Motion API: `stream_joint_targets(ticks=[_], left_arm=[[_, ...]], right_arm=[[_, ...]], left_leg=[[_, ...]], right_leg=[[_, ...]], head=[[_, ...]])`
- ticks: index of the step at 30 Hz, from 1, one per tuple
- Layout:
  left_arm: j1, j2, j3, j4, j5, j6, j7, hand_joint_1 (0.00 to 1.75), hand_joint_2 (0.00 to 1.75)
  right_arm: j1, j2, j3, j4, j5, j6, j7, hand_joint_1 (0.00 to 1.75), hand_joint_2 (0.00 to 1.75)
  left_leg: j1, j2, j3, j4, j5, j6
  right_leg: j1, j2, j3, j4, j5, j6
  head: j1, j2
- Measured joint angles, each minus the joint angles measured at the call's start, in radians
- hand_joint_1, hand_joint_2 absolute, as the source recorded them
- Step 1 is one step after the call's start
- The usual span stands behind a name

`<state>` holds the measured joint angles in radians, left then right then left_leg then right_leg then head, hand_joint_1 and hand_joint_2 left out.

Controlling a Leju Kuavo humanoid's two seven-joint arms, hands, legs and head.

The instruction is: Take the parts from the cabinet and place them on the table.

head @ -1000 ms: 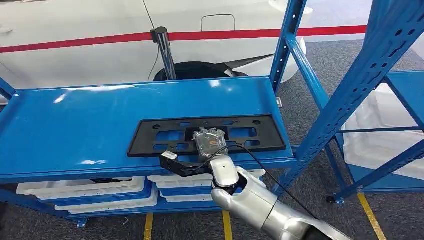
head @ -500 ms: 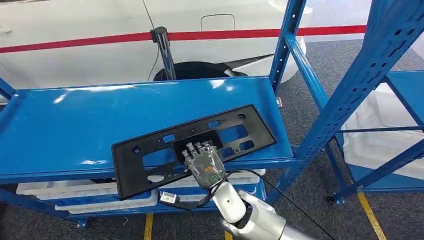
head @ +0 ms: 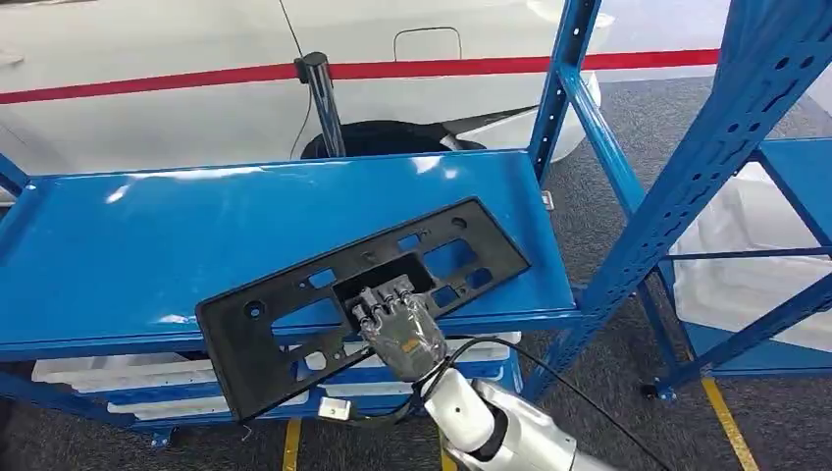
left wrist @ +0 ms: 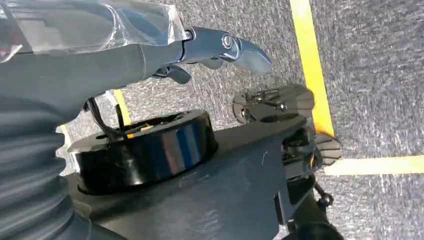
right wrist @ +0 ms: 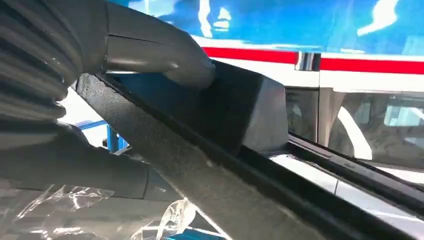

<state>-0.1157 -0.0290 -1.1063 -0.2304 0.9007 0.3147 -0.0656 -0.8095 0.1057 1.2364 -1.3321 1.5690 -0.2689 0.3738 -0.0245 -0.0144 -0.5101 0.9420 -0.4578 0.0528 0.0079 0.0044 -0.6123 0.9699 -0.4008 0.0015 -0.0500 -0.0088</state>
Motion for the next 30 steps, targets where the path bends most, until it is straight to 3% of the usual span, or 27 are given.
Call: stream_joint_targets(ticks=[5,7,8,9,11,12,13,14,15,17,18,19,20,23,24,25,26,28,29,30], left_arm=[[0.000,0.000,-0.005,0.000,0.000,-0.001,0.000,0.00,1.75],[-0.001,-0.001,-0.008,0.000,-0.001,-0.005,0.000,0.00,1.75],[-0.003,-0.006,-0.008,0.000,-0.002,-0.008,0.000,0.00,1.75],[-0.004,-0.005,-0.009,0.000,-0.003,-0.008,-0.001,0.00,1.75],[-0.005,-0.005,-0.012,0.000,-0.004,-0.010,-0.001,0.00,1.75],[-0.005,-0.005,-0.015,0.000,-0.005,-0.010,-0.001,0.00,1.75],[-0.005,-0.005,-0.017,0.000,-0.007,-0.010,-0.001,0.00,1.75],[-0.005,-0.005,-0.018,0.000,-0.007,-0.010,-0.001,0.00,1.75],[-0.005,-0.005,-0.018,0.000,-0.007,-0.010,-0.001,0.00,1.75],[-0.006,-0.005,-0.020,0.000,-0.009,-0.009,-0.001,0.00,1.75],[-0.006,-0.003,-0.020,0.000,-0.010,-0.008,-0.001,0.00,1.75],[-0.009,-0.005,-0.021,0.000,-0.010,-0.006,-0.001,0.00,1.75],[-0.009,-0.004,-0.022,0.000,-0.010,-0.006,-0.001,0.00,1.75],[-0.009,-0.004,-0.025,0.000,-0.010,-0.002,-0.001,0.00,1.75],[-0.009,-0.004,-0.025,0.000,-0.010,0.000,-0.001,0.00,1.75],[-0.010,-0.004,-0.025,0.000,-0.011,0.000,-0.001,0.00,1.75],[-0.012,-0.005,-0.026,0.000,-0.011,0.001,-0.001,0.00,1.75],[-0.013,-0.005,-0.026,0.000,-0.012,0.002,-0.001,0.00,1.75],[-0.013,-0.005,-0.026,0.000,-0.014,0.003,0.000,0.00,1.75],[-0.013,-0.005,-0.026,0.000,-0.015,0.003,0.000,0.00,1.75]], right_arm=[[-0.011,-0.015,0.003,-0.039,0.000,-0.002,-0.015,1.75,1.75],[-0.015,-0.015,0.003,-0.056,-0.014,-0.002,-0.053,1.75,1.75],[-0.016,-0.016,0.002,-0.063,-0.021,-0.003,-0.066,1.75,1.75],[-0.017,-0.017,0.002,-0.069,-0.024,-0.008,-0.075,1.75,1.75],[-0.019,-0.021,0.002,-0.087,-0.030,-0.021,-0.090,1.75,1.75],[-0.018,-0.023,0.002,-0.094,-0.029,-0.027,-0.096,1.75,1.75],[-0.017,-0.026,0.002,-0.100,-0.028,-0.031,-0.102,1.75,1.75],[-0.016,-0.029,0.002,-0.105,-0.027,-0.033,-0.103,1.75,1.75],[-0.017,-0.033,0.002,-0.112,-0.027,-0.035,-0.105,1.75,1.75],[-0.021,-0.036,0.002,-0.127,-0.027,-0.035,-0.108,1.75,1.75],[-0.025,-0.038,0.002,-0.136,-0.026,-0.035,-0.109,1.75,1.75],[-0.029,-0.038,0.002,-0.144,-0.024,-0.036,-0.113,1.75,1.75],[-0.033,-0.040,0.000,-0.151,-0.024,-0.039,-0.112,1.75,1.75],[-0.039,-0.041,-0.001,-0.163,-0.025,-0.046,-0.114,1.75,1.75],[-0.041,-0.041,-0.001,-0.167,-0.026,-0.048,-0.117,1.75,1.75],[-0.042,-0.041,-0.001,-0.171,-0.026,-0.050,-0.117,1.75,1.75],[-0.043,-0.041,-0.001,-0.174,-0.026,-0.056,-0.117,1.75,1.75],[-0.042,-0.041,-0.001,-0.177,-0.024,-0.063,-0.120,1.75,1.75],[-0.041,-0.042,-0.001,-0.179,-0.023,-0.068,-0.120,1.75,1.75],[-0.040,-0.042,-0.001,-0.180,-0.021,-0.074,-0.120,1.75,1.75]], left_leg=[[-0.004,0.000,-0.002,0.003,-0.001,0.005],[-0.001,0.000,0.002,-0.008,0.015,0.016],[0.013,0.008,0.010,-0.024,0.028,0.015],[0.014,0.006,0.013,-0.035,0.034,0.017],[0.020,0.008,0.010,-0.035,0.036,0.020],[0.022,0.010,0.009,-0.035,0.036,0.019],[0.025,0.010,0.007,-0.033,0.037,0.017],[0.030,0.011,0.006,-0.033,0.038,0.014],[0.035,0.010,0.006,-0.032,0.038,0.010],[0.046,0.009,0.005,-0.022,0.032,-0.006],[0.043,0.008,-0.002,-0.015,0.027,-0.018],[0.040,0.007,-0.007,-0.010,0.027,-0.027],[0.037,0.006,-0.008,-0.004,0.028,-0.029],[0.044,0.007,-0.021,-0.003,0.032,-0.043],[0.046,0.010,-0.027,0.014,0.010,-0.045],[0.046,0.009,-0.046,0.066,-0.033,-0.047],[0.044,0.009,-0.080,0.156,-0.088,-0.049],[0.044,0.009,-0.146,0.328,-0.168,-0.051],[0.044,0.009,-0.160,0.377,-0.181,-0.049],[0.042,0.009,-0.144,0.359,-0.163,-0.044]], right_leg=[[-0.005,0.000,0.000,-0.001,0.004,0.006],[-0.005,0.001,0.003,-0.004,0.013,0.015],[-0.005,0.001,-0.001,0.002,0.000,0.018],[0.000,0.002,-0.010,0.030,-0.030,0.027],[-0.010,0.002,-0.069,0.181,-0.121,0.041],[-0.015,0.001,-0.098,0.258,-0.153,0.046],[-0.021,0.001,-0.114,0.310,-0.164,0.053],[-0.026,0.001,-0.104,0.301,-0.149,0.059],[-0.033,0.000,-0.070,0.246,-0.116,0.067],[-0.049,-0.006,0.039,0.057,-0.037,0.086],[-0.049,-0.002,0.081,-0.007,-0.055,0.098],[-0.042,0.010,0.070,0.005,-0.040,0.071],[-0.050,0.010,0.065,-0.002,-0.047,0.066],[-0.045,0.010,0.049,0.004,-0.042,0.040],[-0.045,0.010,0.045,0.003,-0.038,0.032],[-0.045,0.010,0.039,0.003,-0.033,0.025],[-0.043,0.009,0.032,0.003,-0.028,0.018],[-0.035,0.005,0.020,0.004,-0.020,0.007],[-0.031,0.004,0.014,0.004,-0.016,0.005],[-0.027,0.004,0.009,0.004,-0.011,0.004]], head=[[0.000,0.000],[0.000,0.000],[0.000,0.000],[0.001,0.000],[0.001,0.000],[0.001,0.000],[0.001,0.000],[0.001,0.000],[0.001,0.000],[0.001,0.000],[0.001,0.000],[0.000,0.000],[0.000,0.000],[0.000,0.000],[0.000,0.000],[0.000,0.000],[0.000,0.000],[0.000,0.000],[0.000,0.000],[0.000,0.000]])
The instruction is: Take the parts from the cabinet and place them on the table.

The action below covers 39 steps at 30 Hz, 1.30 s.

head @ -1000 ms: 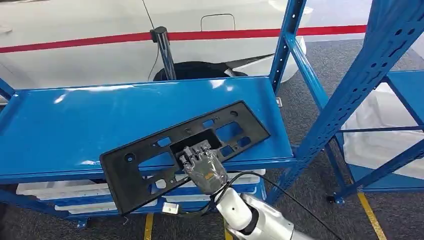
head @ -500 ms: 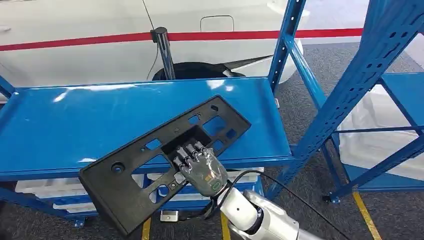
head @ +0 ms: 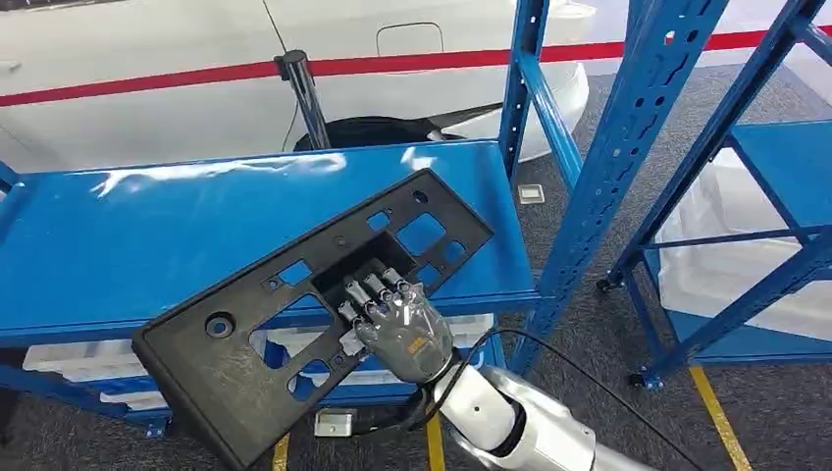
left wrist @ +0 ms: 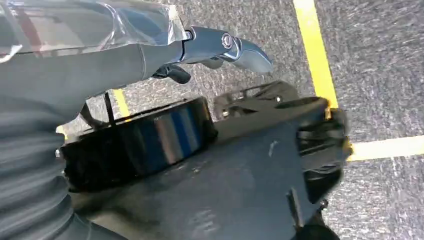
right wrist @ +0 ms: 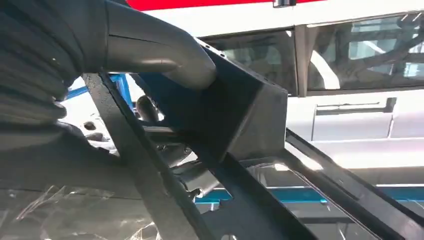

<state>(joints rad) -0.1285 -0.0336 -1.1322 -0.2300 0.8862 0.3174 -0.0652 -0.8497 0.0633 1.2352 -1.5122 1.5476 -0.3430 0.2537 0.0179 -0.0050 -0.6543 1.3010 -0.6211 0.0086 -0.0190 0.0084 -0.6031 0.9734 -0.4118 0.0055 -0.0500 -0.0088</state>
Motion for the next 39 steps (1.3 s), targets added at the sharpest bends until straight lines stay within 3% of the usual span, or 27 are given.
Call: stream_joint_targets(ticks=[1,3,4,6,8,9,10,11,13,14,15,16,18,19,20,21,23,24,25,28,29,30,32,34,35,36,39], left_arm=[[-0.001,0.000,0.000,0.000,-0.002,0.000,0.000,0.00,1.75],[-0.005,0.000,0.000,0.000,-0.005,0.001,0.000,0.00,1.75],[-0.009,0.001,0.000,0.000,-0.005,0.001,0.000,0.00,1.75],[-0.014,-0.002,-0.002,0.000,-0.006,0.002,0.002,0.00,1.75],[-0.013,-0.002,-0.005,0.000,-0.007,0.002,0.004,0.00,1.75],[-0.010,-0.003,-0.008,0.000,-0.010,0.002,0.007,0.00,1.75],[-0.011,-0.005,-0.009,0.000,-0.010,0.002,0.009,0.00,1.75],[-0.013,-0.005,-0.009,0.000,-0.012,0.002,0.009,0.00,1.75],[-0.015,-0.006,-0.014,0.000,-0.015,0.002,0.009,0.00,1.75],[-0.015,-0.006,-0.016,0.000,-0.016,0.002,0.009,0.00,1.75],[-0.014,-0.006,-0.017,0.000,-0.016,0.002,0.010,0.00,1.75],[-0.014,-0.006,-0.018,0.000,-0.017,0.002,0.010,0.00,1.75],[-0.014,-0.006,-0.018,0.000,-0.018,0.002,0.010,0.00,1.75],[-0.015,-0.006,-0.019,0.000,-0.018,0.002,0.010,0.00,1.75],[-0.016,-0.005,-0.019,0.000,-0.018,0.002,0.010,0.00,1.75],[-0.017,-0.005,-0.019,0.000,-0.019,0.002,0.010,0.00,1.75],[-0.018,-0.005,-0.021,0.000,-0.019,0.002,0.010,0.00,1.75],[-0.017,-0.005,-0.021,0.000,-0.019,0.003,0.011,0.00,1.75],[-0.017,-0.004,-0.021,0.000,-0.020,0.003,0.013,0.00,1.75],[-0.016,-0.004,-0.023,0.000,-0.020,0.003,0.015,0.00,1.75],[-0.016,-0.004,-0.023,0.000,-0.020,0.003,0.015,0.00,1.75],[-0.016,-0.004,-0.023,0.000,-0.020,0.004,0.016,0.00,1.75],[-0.017,-0.004,-0.023,0.000,-0.022,0.005,0.017,0.00,1.75],[-0.020,-0.004,-0.024,0.000,-0.022,0.006,0.019,0.00,1.75],[-0.022,-0.003,-0.024,0.000,-0.022,0.007,0.019,0.00,1.75],[-0.026,-0.003,-0.024,0.000,-0.022,0.009,0.019,0.00,1.75],[-0.025,-0.003,-0.024,0.000,-0.020,0.011,0.019,0.00,1.75]], right_arm=[[0.000,0.000,0.000,-0.002,0.001,-0.005,0.000,1.75,1.75],[-0.001,0.000,0.000,-0.011,0.008,-0.021,-0.001,1.75,1.75],[-0.002,0.000,0.000,-0.015,0.012,-0.030,-0.002,1.75,1.75],[-0.001,-0.003,-0.002,-0.020,0.016,-0.048,-0.003,1.75,1.75],[-0.002,-0.004,-0.001,-0.027,0.019,-0.063,-0.005,1.75,1.75],[-0.002,-0.005,-0.002,-0.031,0.021,-0.073,-0.009,1.75,1.75],[0.000,-0.008,-0.002,-0.032,0.021,-0.085,-0.012,1.75,1.75],[0.000,-0.010,-0.002,-0.036,0.021,-0.090,-0.015,1.75,1.75],[0.004,-0.013,-0.002,-0.041,0.022,-0.096,-0.016,1.75,1.75],[0.007,-0.015,-0.002,-0.042,0.022,-0.098,-0.016,1.75,1.75],[0.010,-0.017,-0.002,-0.043,0.022,-0.099,-0.017,1.75,1.75],[0.012,-0.019,-0.002,-0.043,0.022,-0.100,-0.019,1.75,1.75],[0.014,-0.021,-0.002,-0.047,0.022,-0.100,-0.023,1.75,1.75],[0.014,-0.021,-0.002,-0.050,0.022,-0.100,-0.024,1.75,1.75],[0.012,-0.021,-0.002,-0.055,0.022,-0.100,-0.025,1.75,1.75],[0.013,-0.020,-0.002,-0.059,0.022,-0.100,-0.027,1.75,1.75],[0.013,-0.021,-0.002,-0.063,0.021,-0.100,-0.030,1.75,1.75],[0.014,-0.021,-0.002,-0.063,0.020,-0.100,-0.030,1.75,1.75],[0.013,-0.021,-0.002,-0.063,0.019,-0.100,-0.032,1.75,1.75],[0.014,-0.021,-0.002,-0.067,0.013,-0.100,-0.033,1.75,1.75],[0.014,-0.021,-0.002,-0.068,0.012,-0.100,-0.033,1.75,1.75],[0.015,-0.021,-0.002,-0.068,0.011,-0.100,-0.033,1.75,1.75],[0.017,-0.021,-0.002,-0.068,0.008,-0.100,-0.033,1.75,1.75],[0.016,-0.021,-0.002,-0.068,0.001,-0.100,-0.033,1.75,1.75],[0.016,-0.021,-0.002,-0.069,-0.002,-0.100,-0.031,1.75,1.75],[0.016,-0.021,-0.005,-0.069,-0.012,-0.097,-0.028,1.75,1.75],[0.016,-0.021,-0.009,-0.069,-0.040,-0.084,-0.022,1.75,1.75]], left_leg=[[-0.002,0.000,0.035,-0.058,0.031,0.007],[-0.012,0.000,0.158,-0.274,0.113,0.030],[-0.016,0.000,0.203,-0.357,0.119,0.042],[-0.028,0.001,0.199,-0.369,0.139,0.028],[-0.033,-0.002,0.189,-0.367,0.142,0.034],[-0.026,-0.001,0.181,-0.381,0.158,0.046],[-0.020,0.003,0.180,-0.387,0.175,0.048],[-0.019,0.003,0.166,-0.390,0.186,0.055],[-0.020,0.004,0.144,-0.389,0.204,0.060],[-0.021,0.004,0.131,-0.388,0.213,0.060],[-0.021,0.005,0.120,-0.386,0.220,0.058],[-0.020,0.006,0.109,-0.383,0.228,0.056],[-0.017,0.006,0.091,-0.377,0.238,0.048],[-0.017,0.005,0.085,-0.369,0.241,0.044],[-0.024,0.005,0.077,-0.361,0.243,0.040],[-0.024,0.005,0.074,-0.359,0.249,0.034],[-0.023,0.004,0.069,-0.359,0.262,0.019],[-0.021,0.003,0.064,-0.359,0.268,0.012],[-0.015,0.003,0.054,-0.345,0.249,0.009],[-0.011,0.003,-0.015,-0.144,0.073,-0.009],[-0.011,0.003,-0.033,-0.063,0.038,-0.011],[-0.012,0.003,-0.036,-0.023,0.039,-0.012],[-0.012,0.003,0.016,-0.062,0.105,-0.004],[-0.020,0.003,0.136,-0.237,0.159,0.017],[-0.025,0.003,0.201,-0.328,0.144,0.030],[-0.030,0.003,0.235,-0.405,0.129,0.036],[-0.037,0.003,0.217,-0.399,0.150,0.040]], right_leg=[[0.003,0.000,-0.003,0.000,0.004,0.000],[0.008,0.001,-0.010,0.000,0.014,0.001],[0.004,0.002,-0.013,0.000,0.019,0.003],[0.010,0.000,-0.017,-0.002,0.031,0.015],[0.003,-0.003,-0.020,-0.006,0.045,0.025],[0.008,-0.002,-0.022,-0.013,0.055,0.036],[0.006,-0.003,-0.037,0.002,0.023,0.040],[0.006,-0.003,-0.052,0.051,-0.038,0.045],[0.005,-0.003,-0.095,0.203,-0.147,0.048],[0.005,-0.003,-0.112,0.281,-0.175,0.052],[0.005,-0.003,-0.111,0.315,-0.169,0.053],[0.004,-0.004,-0.086,0.299,-0.138,0.055],[-0.001,-0.004,0.022,0.149,-0.069,0.056],[-0.004,-0.005,0.086,0.054,-0.058,0.058],[-0.003,-0.004,0.128,-0.017,-0.082,0.057],[-0.001,0.000,0.126,-0.021,-0.081,0.043],[0.004,0.000,0.116,-0.017,-0.077,0.035],[0.003,-0.002,0.107,-0.021,-0.068,0.023],[-0.002,-0.007,0.099,-0.022,-0.058,0.010],[-0.001,-0.006,0.058,-0.022,-0.027,-0.005],[0.001,-0.006,0.044,-0.022,-0.016,-0.005],[0.002,-0.006,0.031,-0.021,-0.007,-0.005],[0.006,-0.006,0.006,-0.021,0.012,-0.005],[0.011,-0.005,-0.013,-0.021,0.032,-0.002],[0.010,-0.005,-0.017,-0.020,0.038,0.001],[0.015,-0.007,-0.020,-0.020,0.046,0.005],[0.009,-0.009,-0.024,-0.029,0.075,0.025]], head=[[0.000,0.000],[0.000,0.000],[0.000,0.000],[0.000,0.000],[0.001,0.000],[0.000,0.000],[0.000,0.000],[0.002,0.000],[0.002,0.000],[0.002,0.000],[0.002,0.000],[0.002,0.000],[0.002,0.000],[0.002,0.000],[0.002,0.000],[0.001,0.000],[0.001,0.000],[0.001,0.000],[0.001,0.000],[0.000,0.000],[0.000,0.000],[0.000,0.000],[0.000,0.000],[0.000,0.000],[0.000,0.000],[0.000,0.000],[0.000,0.000]])
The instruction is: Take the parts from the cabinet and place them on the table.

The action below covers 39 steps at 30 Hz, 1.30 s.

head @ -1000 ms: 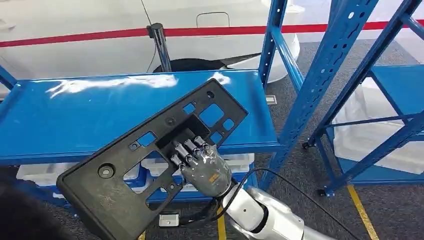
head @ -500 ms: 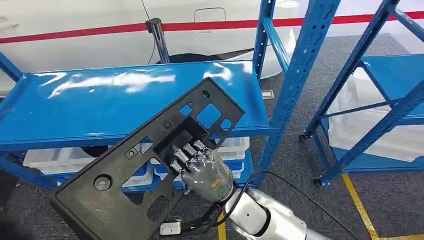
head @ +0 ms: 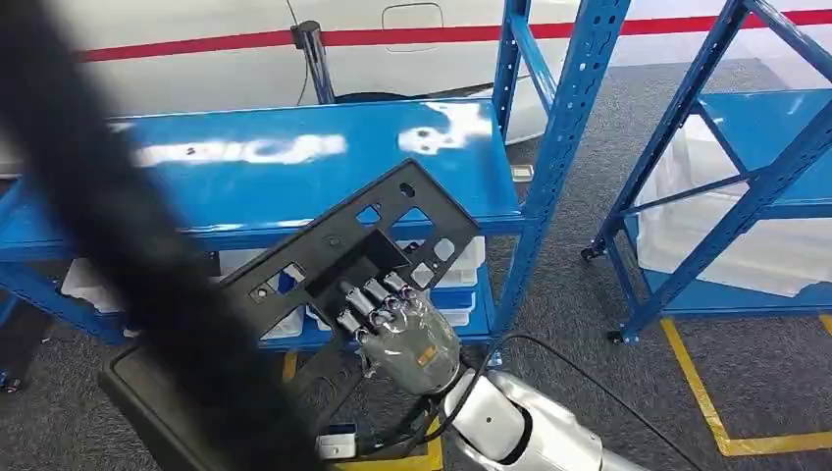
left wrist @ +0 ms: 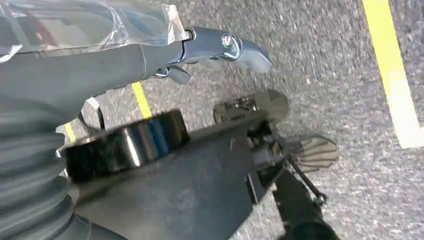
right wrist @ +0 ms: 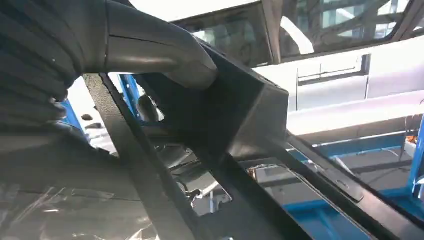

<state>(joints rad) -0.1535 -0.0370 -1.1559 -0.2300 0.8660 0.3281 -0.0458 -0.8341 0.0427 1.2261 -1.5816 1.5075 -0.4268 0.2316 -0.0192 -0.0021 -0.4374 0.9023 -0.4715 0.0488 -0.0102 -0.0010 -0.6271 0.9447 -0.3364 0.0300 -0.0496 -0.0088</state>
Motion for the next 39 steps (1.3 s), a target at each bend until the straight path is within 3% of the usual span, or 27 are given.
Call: stream_joint_targets(ticks=[1,2,4,5,6,7,8,10,11,12,15,16,18,19,21,23,26,27,28,31,32,33,35,36,37,38,39], left_arm=[[0.002,0.000,0.000,0.000,0.000,0.000,0.000,0.00,1.75],[0.001,-0.001,0.000,0.000,0.000,0.000,0.000,0.00,1.75],[0.001,-0.002,0.000,0.000,-0.002,-0.001,0.000,0.00,1.75],[0.001,-0.002,0.000,0.000,-0.003,-0.002,0.000,0.00,1.75],[0.001,-0.003,0.000,0.000,-0.003,-0.003,0.000,0.00,1.75],[0.001,-0.003,0.000,0.000,-0.003,-0.003,0.001,0.00,1.75],[0.001,-0.003,0.000,0.000,-0.004,-0.003,0.001,0.00,1.75],[0.001,-0.003,0.000,0.000,-0.006,-0.003,0.002,0.00,1.75],[0.001,-0.003,0.000,0.000,-0.006,-0.002,0.002,0.00,1.75],[-0.001,-0.002,0.000,0.000,-0.006,-0.002,0.002,0.00,1.75],[0.000,-0.002,0.000,0.000,-0.006,-0.002,0.002,0.00,1.75],[0.002,-0.002,0.000,0.000,-0.006,-0.002,0.002,0.00,1.75],[0.002,-0.002,0.000,0.000,-0.004,-0.002,0.004,0.00,1.75],[0.001,-0.002,0.000,0.000,-0.004,-0.002,0.004,0.00,1.75],[0.001,-0.002,0.000,0.000,-0.003,-0.002,0.004,0.00,1.75],[0.001,-0.002,0.000,0.000,-0.003,-0.003,0.004,0.00,1.75],[-0.002,-0.002,0.000,0.000,-0.003,-0.004,0.004,0.00,1.75],[-0.005,0.001,0.000,0.000,-0.003,-0.004,0.004,0.00,1.75],[-0.006,0.000,0.000,0.000,-0.003,-0.004,0.003,0.00,1.75],[-0.004,0.000,0.000,0.000,-0.003,-0.005,0.003,0.00,1.75],[-0.005,0.000,0.000,0.000,-0.003,-0.005,0.003,0.00,1.75],[-0.007,0.000,0.000,0.000,-0.004,-0.005,0.003,0.00,1.75],[-0.009,0.000,0.000,0.000,-0.007,-0.005,0.003,0.00,1.75],[-0.009,-0.001,0.000,0.000,-0.008,-0.005,0.004,0.00,1.75],[-0.008,-0.001,0.000,0.000,-0.011,-0.006,0.005,0.00,1.75],[-0.008,-0.001,0.000,0.000,-0.015,-0.007,0.007,0.00,1.75],[-0.008,-0.001,0.000,0.000,-0.019,-0.007,0.010,0.00,1.75]], right_arm=[[0.001,-0.002,-0.002,0.001,-0.010,0.006,0.000,1.75,1.75],[0.002,-0.003,-0.002,0.001,-0.019,0.009,0.003,1.75,1.75],[0.005,-0.006,-0.002,0.001,-0.027,0.013,0.003,1.75,1.75],[0.008,-0.007,-0.002,0.001,-0.030,0.014,0.003,1.75,1.75],[0.010,-0.008,-0.002,0.001,-0.034,0.015,0.003,1.75,1.75],[0.013,-0.011,-0.002,0.002,-0.036,0.016,0.003,1.75,1.75],[0.014,-0.011,-0.002,0.002,-0.038,0.015,0.003,1.75,1.75],[0.014,-0.012,-0.002,0.002,-0.042,0.013,0.003,1.75,1.75],[0.014,-0.012,-0.002,0.001,-0.042,0.010,0.004,1.75,1.75],[0.013,-0.010,-0.002,0.001,-0.042,0.006,0.004,1.75,1.75],[0.015,-0.010,-0.005,0.001,-0.043,0.000,0.007,1.75,1.75],[0.016,-0.011,-0.005,0.002,-0.047,-0.003,0.008,1.75,1.75],[0.018,-0.010,-0.007,0.002,-0.074,-0.011,0.008,1.75,1.75],[0.018,-0.009,-0.007,0.002,-0.088,-0.016,0.008,1.75,1.75],[0.021,-0.008,-0.007,0.002,-0.125,-0.026,0.006,1.75,1.75],[0.027,-0.008,-0.008,0.002,-0.147,-0.028,0.005,1.75,1.75],[0.030,-0.003,-0.011,0.002,-0.180,-0.031,0.000,1.75,1.75],[0.030,-0.002,-0.016,0.002,-0.186,-0.033,0.000,1.75,1.75],[0.030,-0.002,-0.018,0.002,-0.193,-0.036,-0.001,1.75,1.75],[0.030,0.001,-0.021,0.002,-0.200,-0.037,-0.002,1.75,1.75],[0.031,0.000,-0.023,0.002,-0.198,-0.037,-0.002,1.75,1.75],[0.031,0.000,-0.026,0.002,-0.187,-0.038,-0.003,1.75,1.75],[0.032,0.000,-0.028,0.002,-0.134,-0.048,0.001,1.75,1.75],[0.034,-0.002,-0.029,0.002,-0.104,-0.050,0.005,1.75,1.75],[0.037,-0.004,-0.029,0.002,-0.064,-0.057,0.007,1.75,1.75],[0.039,-0.005,-0.029,0.002,-0.046,-0.060,0.008,1.75,1.75],[0.040,-0.006,-0.029,0.002,-0.012,-0.064,0.010,1.75,1.75]], left_leg=[[0.011,0.003,-0.007,-0.010,0.016,0.003],[0.010,0.004,-0.019,-0.009,0.029,0.009],[0.011,0.004,-0.047,-0.007,0.051,0.017],[0.010,0.005,-0.061,-0.006,0.062,0.017],[0.011,0.005,-0.076,-0.005,0.072,0.016],[0.011,0.007,-0.091,-0.003,0.082,0.014],[0.013,0.008,-0.106,0.001,0.091,0.011],[0.018,0.007,-0.136,0.019,0.101,0.001],[0.017,0.007,-0.145,0.032,0.103,-0.003],[0.013,0.006,-0.158,0.044,0.103,-0.007],[0.013,0.007,-0.169,0.046,0.126,-0.025],[0.016,0.006,-0.175,0.048,0.130,-0.030],[0.021,0.005,-0.205,0.120,0.041,-0.042],[0.023,0.005,-0.231,0.203,-0.018,-0.048],[0.023,0.005,-0.277,0.364,-0.087,-0.053],[0.023,0.005,-0.263,0.378,-0.072,-0.050],[0.016,0.003,-0.078,0.095,0.025,-0.023],[0.011,0.001,-0.042,0.029,0.009,-0.009],[0.007,0.002,-0.045,0.029,0.023,-0.014],[0.001,0.002,-0.055,0.024,0.036,-0.003],[0.015,0.005,-0.056,0.008,0.051,0.003],[0.012,0.005,-0.060,0.004,0.060,0.004],[0.014,0.007,-0.080,0.004,0.073,0.014],[0.014,0.007,-0.088,0.004,0.079,0.015],[0.013,0.008,-0.098,0.006,0.086,0.015],[0.013,0.008,-0.105,0.007,0.092,0.014],[0.013,0.008,-0.112,0.008,0.096,0.013]], right_leg=[[0.004,0.000,-0.007,0.005,-0.011,0.005],[0.000,0.003,-0.025,0.036,-0.060,0.011],[-0.002,0.002,-0.064,0.175,-0.189,0.019],[-0.002,0.002,-0.082,0.253,-0.231,0.022],[-0.002,0.002,-0.092,0.316,-0.241,0.025],[-0.004,0.002,-0.086,0.345,-0.217,0.027],[-0.007,0.002,-0.058,0.326,-0.175,0.030],[-0.013,0.001,0.056,0.175,-0.114,0.036],[-0.017,0.001,0.117,0.087,-0.132,0.040],[-0.011,0.005,0.162,0.009,-0.167,0.036],[-0.006,0.005,0.140,0.018,-0.162,0.010],[-0.010,0.001,0.130,0.014,-0.152,-0.004],[-0.011,0.001,0.113,0.015,-0.134,-0.022],[-0.010,0.001,0.103,0.015,-0.126,-0.025],[-0.007,0.001,0.085,0.017,-0.112,-0.026],[-0.006,0.001,0.073,0.017,-0.103,-0.025],[0.000,0.003,0.061,0.016,-0.088,-0.022],[0.001,0.002,0.057,0.017,-0.084,-0.018],[-0.002,0.001,0.056,0.014,-0.077,-0.010],[-0.004,0.000,0.053,0.008,-0.061,0.009],[0.000,0.000,0.046,0.008,-0.062,0.015],[-0.001,0.002,0.037,0.027,-0.091,0.018],[-0.002,0.001,-0.021,0.182,-0.205,0.025],[-0.003,0.001,-0.049,0.261,-0.245,0.028],[-0.003,0.001,-0.070,0.334,-0.265,0.031],[-0.003,0.001,-0.064,0.346,-0.255,0.032],[-0.003,0.001,-0.037,0.312,-0.226,0.031]], head=[[0.000,0.000],[0.000,0.000],[0.001,0.000],[0.000,0.000],[0.000,0.000],[0.000,0.000],[0.000,0.000],[0.000,0.000],[0.000,0.000],[0.000,0.000],[-0.002,0.000],[-0.002,0.000],[-0.002,0.000],[-0.002,0.000],[-0.002,0.000],[-0.002,0.000],[-0.002,0.000],[-0.002,0.000],[-0.002,0.000],[-0.002,0.000],[-0.002,0.000],[0.000,0.000],[0.000,0.000],[0.000,0.000],[0.000,0.000],[0.000,0.000],[0.000,0.000]])
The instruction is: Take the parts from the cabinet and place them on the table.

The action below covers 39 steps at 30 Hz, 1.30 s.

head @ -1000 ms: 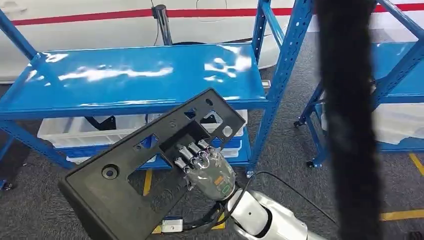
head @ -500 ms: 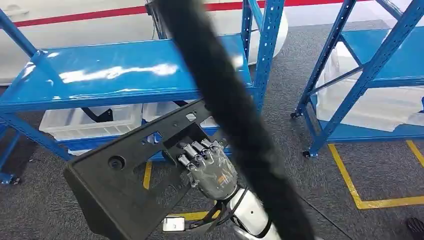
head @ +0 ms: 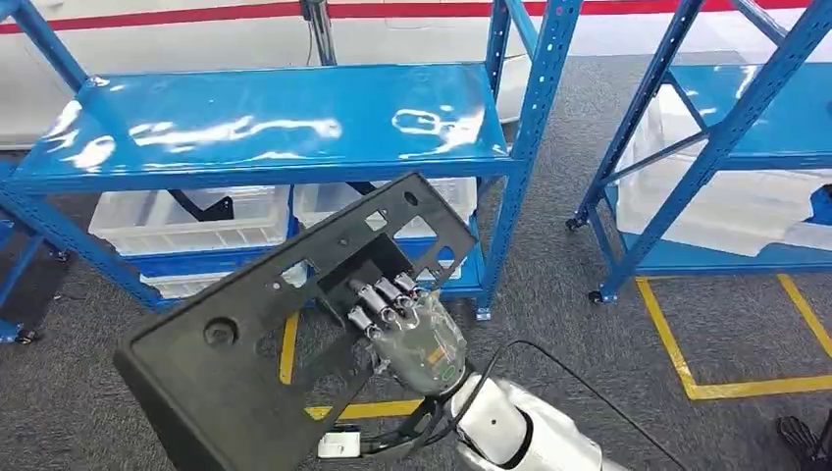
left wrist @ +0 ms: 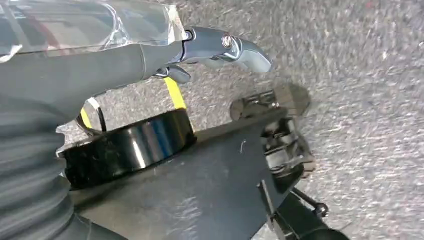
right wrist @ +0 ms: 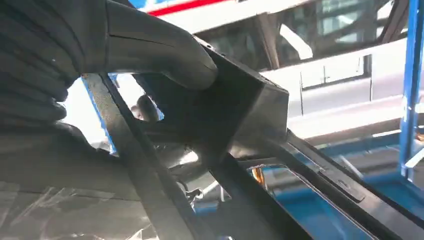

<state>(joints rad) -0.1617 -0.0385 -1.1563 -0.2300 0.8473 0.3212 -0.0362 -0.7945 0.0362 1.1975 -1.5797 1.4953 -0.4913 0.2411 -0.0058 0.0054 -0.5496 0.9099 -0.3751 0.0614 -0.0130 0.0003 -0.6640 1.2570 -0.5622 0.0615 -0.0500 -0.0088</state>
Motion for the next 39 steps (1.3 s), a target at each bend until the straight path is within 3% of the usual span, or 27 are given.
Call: stream_joint_targets(ticks=[2,3,4,7,8,9,10,12,13,14,15,16,18,19,22,24,25,27,28,29,30,31,33,34,36,38,39], left_arm=[[0.000,-0.001,0.000,0.000,-0.003,-0.001,0.005,0.00,1.75],[-0.001,-0.001,0.000,0.000,-0.006,-0.002,0.006,0.00,1.75],[-0.003,-0.001,0.000,0.000,-0.009,-0.002,0.007,0.00,1.75],[-0.006,-0.002,-0.005,0.000,-0.014,-0.005,0.010,0.00,1.75],[-0.006,-0.001,-0.006,0.000,-0.016,-0.005,0.010,0.00,1.75],[-0.006,-0.001,-0.007,0.000,-0.018,-0.006,0.010,0.00,1.75],[-0.005,-0.002,-0.007,0.000,-0.019,-0.006,0.011,0.00,1.75],[-0.006,-0.002,-0.008,0.000,-0.020,-0.008,0.011,0.00,1.75],[-0.007,-0.002,-0.008,0.000,-0.021,-0.009,0.011,0.00,1.75],[-0.006,-0.002,-0.009,0.000,-0.021,-0.010,0.011,0.00,1.75],[-0.006,-0.002,-0.010,0.000,-0.023,-0.010,0.011,0.00,1.75],[-0.006,-0.002,-0.010,0.000,-0.024,-0.010,0.011,0.00,1.75],[-0.008,-0.002,-0.013,0.000,-0.029,-0.011,0.011,0.00,1.75],[-0.011,-0.002,-0.014,0.000,-0.031,-0.013,0.011,0.00,1.75],[-0.010,-0.002,-0.017,0.000,-0.037,-0.016,0.011,0.00,1.75],[-0.010,-0.002,-0.018,0.000,-0.038,-0.017,0.011,0.00,1.75],[-0.012,-0.002,-0.018,0.000,-0.039,-0.017,0.011,0.00,1.75],[-0.012,-0.003,-0.018,0.000,-0.039,-0.018,0.011,0.00,1.75],[-0.011,-0.003,-0.018,0.000,-0.039,-0.018,0.011,0.00,1.75],[-0.010,-0.003,-0.018,0.000,-0.039,-0.018,0.011,0.00,1.75],[-0.009,-0.003,-0.018,0.000,-0.037,-0.018,0.011,0.00,1.75],[-0.008,-0.003,-0.018,0.000,-0.037,-0.017,0.011,0.00,1.75],[-0.008,-0.004,-0.018,0.000,-0.037,-0.017,0.011,0.00,1.75],[-0.009,-0.003,-0.018,0.000,-0.037,-0.016,0.010,0.00,1.75],[-0.011,-0.003,-0.018,0.000,-0.037,-0.015,0.010,0.00,1.75],[-0.006,-0.003,-0.018,0.000,-0.037,-0.013,0.011,0.00,1.75],[-0.006,-0.003,-0.018,0.000,-0.037,-0.013,0.011,0.00,1.75]], right_arm=[[-0.001,-0.002,0.000,0.000,0.045,-0.012,0.000,1.75,1.75],[-0.004,-0.002,0.000,0.000,0.060,-0.018,-0.002,1.75,1.75],[-0.010,-0.002,0.000,0.000,0.068,-0.023,-0.005,1.75,1.75],[-0.040,-0.009,0.005,-0.001,0.073,-0.021,0.018,1.75,1.75],[-0.055,-0.012,0.006,-0.001,0.073,-0.021,0.028,1.75,1.75],[-0.069,-0.013,0.008,-0.001,0.074,-0.021,0.034,1.75,1.75],[-0.080,-0.013,0.009,-0.001,0.074,-0.020,0.045,1.75,1.75],[-0.106,-0.016,0.020,-0.001,0.075,-0.016,0.074,1.75,1.75],[-0.126,-0.020,0.032,-0.001,0.075,-0.011,0.097,1.75,1.75],[-0.143,-0.023,0.041,-0.001,0.075,-0.006,0.110,1.75,1.75],[-0.159,-0.027,0.051,-0.001,0.075,-0.003,0.123,1.75,1.75],[-0.173,-0.031,0.058,-0.001,0.075,0.000,0.134,1.75,1.75],[-0.208,-0.037,0.081,-0.002,0.076,0.007,0.167,1.75,1.75],[-0.226,-0.040,0.088,-0.004,0.076,0.007,0.180,1.75,1.75],[-0.272,-0.050,0.117,-0.010,0.076,0.006,0.209,1.75,1.75],[-0.278,-0.058,0.129,-0.011,0.076,0.005,0.209,1.75,1.75],[-0.278,-0.061,0.134,-0.014,0.076,0.003,0.206,1.75,1.75],[-0.273,-0.067,0.143,-0.015,0.076,-0.001,0.189,1.75,1.75],[-0.265,-0.069,0.145,-0.015,0.076,-0.002,0.176,1.75,1.75],[-0.252,-0.072,0.145,-0.016,0.076,-0.002,0.158,1.75,1.75],[-0.233,-0.076,0.145,-0.016,0.076,-0.002,0.131,1.75,1.75],[-0.214,-0.077,0.144,-0.018,0.076,-0.002,0.105,1.75,1.75],[-0.189,-0.077,0.143,-0.024,0.076,-0.002,0.074,1.75,1.75],[-0.182,-0.078,0.140,-0.026,0.076,-0.002,0.066,1.75,1.75],[-0.169,-0.075,0.131,-0.030,0.074,-0.004,0.055,1.75,1.75],[-0.148,-0.074,0.122,-0.031,0.074,-0.005,0.042,1.75,1.75],[-0.141,-0.074,0.120,-0.032,0.074,-0.007,0.036,1.75,1.75]], left_leg=[[0.001,-0.001,-0.009,0.005,0.006,-0.005],[0.000,-0.001,-0.012,0.011,0.007,-0.008],[-0.007,-0.001,-0.021,0.018,0.008,-0.012],[-0.004,-0.001,-0.030,0.019,0.027,-0.032],[-0.005,-0.002,-0.036,0.022,0.026,-0.037],[0.000,-0.002,-0.047,0.040,-0.001,-0.044],[0.003,-0.002,-0.071,0.105,-0.060,-0.052],[0.008,-0.002,-0.128,0.265,-0.151,-0.063],[0.010,-0.002,-0.157,0.357,-0.185,-0.067],[0.011,-0.002,-0.161,0.387,-0.186,-0.068],[0.012,-0.002,-0.139,0.362,-0.161,-0.067],[0.012,-0.002,-0.095,0.293,-0.127,-0.064],[0.010,-0.004,0.034,0.076,-0.052,-0.050],[0.004,-0.006,0.068,0.014,-0.062,-0.042],[-0.005,-0.007,0.060,0.004,-0.054,-0.036],[0.006,-0.004,0.056,-0.010,-0.036,-0.018],[0.004,-0.004,0.050,-0.010,-0.030,-0.013],[0.002,-0.003,0.038,-0.009,-0.023,-0.005],[0.001,-0.003,0.032,-0.008,-0.019,-0.004],[0.000,-0.001,0.027,-0.007,-0.015,-0.003],[-0.001,-0.002,0.024,-0.006,-0.013,-0.006],[0.000,-0.003,0.022,-0.003,-0.011,-0.008],[0.003,-0.003,0.015,0.012,-0.013,-0.010],[-0.001,-0.004,0.007,0.019,-0.014,-0.015],[-0.005,-0.005,-0.011,0.032,-0.006,-0.027],[-0.003,-0.005,-0.015,0.032,0.001,-0.038],[-0.001,-0.005,-0.022,0.037,-0.007,-0.041]], right_leg=[[0.000,0.000,0.098,-0.151,0.067,-0.003],[-0.001,-0.001,0.170,-0.267,0.092,-0.005],[0.004,0.000,0.201,-0.320,0.079,-0.011],[0.007,0.003,0.180,-0.315,0.086,-0.029],[0.001,0.000,0.172,-0.322,0.096,-0.044],[0.000,0.000,0.168,-0.321,0.103,-0.051],[-0.001,0.000,0.159,-0.321,0.111,-0.060],[0.000,-0.001,0.143,-0.321,0.122,-0.062],[0.000,-0.001,0.132,-0.320,0.129,-0.062],[0.000,-0.001,0.125,-0.320,0.134,-0.061],[0.000,-0.001,0.118,-0.319,0.139,-0.060],[0.000,0.000,0.115,-0.319,0.143,-0.057],[0.000,0.001,0.114,-0.319,0.147,-0.053],[0.004,0.000,0.109,-0.319,0.151,-0.048],[-0.001,-0.001,0.099,-0.320,0.167,-0.030],[0.001,0.000,0.090,-0.318,0.160,-0.019],[-0.001,0.001,0.078,-0.283,0.125,-0.016],[-0.002,0.001,0.010,-0.109,0.024,-0.010],[-0.002,0.001,-0.023,-0.024,-0.010,-0.006],[-0.002,0.001,-0.039,0.027,-0.022,-0.005],[-0.002,0.000,-0.028,0.019,-0.008,-0.006],[-0.002,0.000,0.010,-0.040,0.025,-0.007],[-0.004,0.000,0.126,-0.246,0.111,-0.008],[-0.003,0.002,0.152,-0.295,0.096,-0.005],[0.001,0.004,0.134,-0.293,0.110,-0.022],[0.006,0.005,0.126,-0.288,0.116,-0.032],[0.000,0.000,0.120,-0.292,0.126,-0.045]], head=[[0.000,0.000],[0.000,0.000],[0.000,0.000],[0.000,0.000],[0.000,0.000],[-0.001,0.000],[-0.001,0.000],[-0.001,0.000],[-0.001,0.000],[-0.001,0.000],[-0.001,0.000],[-0.001,0.000],[-0.001,0.000],[-0.001,0.000],[0.000,0.000],[0.000,0.000],[0.000,0.000],[0.000,0.000],[0.000,0.000],[0.000,0.000],[0.000,0.000],[0.000,0.000],[0.000,0.000],[0.000,0.000],[0.000,0.000],[0.000,0.000],[0.000,0.000]])
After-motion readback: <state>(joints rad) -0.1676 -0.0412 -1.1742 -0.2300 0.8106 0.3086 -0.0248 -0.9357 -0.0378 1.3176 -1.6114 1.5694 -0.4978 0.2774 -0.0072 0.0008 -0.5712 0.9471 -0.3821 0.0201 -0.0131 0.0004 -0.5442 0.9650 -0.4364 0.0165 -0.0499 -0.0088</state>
